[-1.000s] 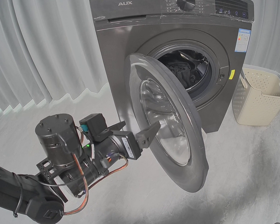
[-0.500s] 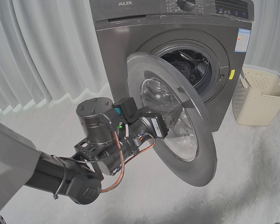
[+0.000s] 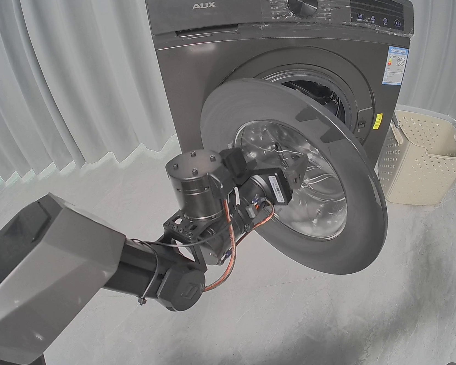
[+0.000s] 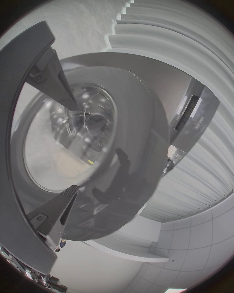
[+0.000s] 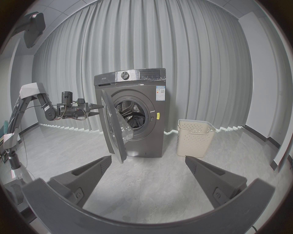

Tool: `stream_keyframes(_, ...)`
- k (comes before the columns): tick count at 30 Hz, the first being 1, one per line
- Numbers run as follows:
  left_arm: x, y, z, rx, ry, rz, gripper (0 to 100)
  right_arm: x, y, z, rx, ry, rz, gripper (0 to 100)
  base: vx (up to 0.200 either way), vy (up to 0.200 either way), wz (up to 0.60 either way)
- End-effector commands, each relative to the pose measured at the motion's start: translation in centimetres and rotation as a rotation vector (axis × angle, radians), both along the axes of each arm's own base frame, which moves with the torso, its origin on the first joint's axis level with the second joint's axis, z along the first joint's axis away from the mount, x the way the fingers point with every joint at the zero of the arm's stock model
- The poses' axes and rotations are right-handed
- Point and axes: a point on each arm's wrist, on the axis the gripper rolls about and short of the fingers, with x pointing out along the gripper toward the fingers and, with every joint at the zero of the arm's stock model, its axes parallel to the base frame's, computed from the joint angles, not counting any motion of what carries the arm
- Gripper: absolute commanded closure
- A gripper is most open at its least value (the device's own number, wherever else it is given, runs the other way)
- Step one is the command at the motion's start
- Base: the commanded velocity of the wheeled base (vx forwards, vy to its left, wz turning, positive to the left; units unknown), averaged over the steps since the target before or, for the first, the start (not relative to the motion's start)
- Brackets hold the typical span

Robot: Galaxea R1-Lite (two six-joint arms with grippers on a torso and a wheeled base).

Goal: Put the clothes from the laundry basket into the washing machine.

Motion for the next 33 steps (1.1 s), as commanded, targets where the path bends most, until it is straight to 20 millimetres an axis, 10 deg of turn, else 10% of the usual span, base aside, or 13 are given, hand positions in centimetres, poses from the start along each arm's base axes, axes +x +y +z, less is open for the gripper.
stream_keyframes(1, -2.3, 1.7, -1.9, 0.067, 0.079, 0.023, 0, 0.0, 0.0, -0.5, 0.001, 0.003, 0.001, 0, 0.000, 0.000, 0.00)
stream_keyframes(17, -21.5, 20.4, -2.0, 0.327, -0.006, 0.165, 0, 0.0, 0.0, -0.5, 0.002, 0.004, -0.001, 0, 0.000, 0.000, 0.00)
stream_keyframes(33, -31.3, 29.0, -4.5, 0.256, -0.038, 0.637, 0, -0.1, 0.0, 0.0, 0.003, -0.029, 0.009, 0, 0.000, 0.000, 0.00)
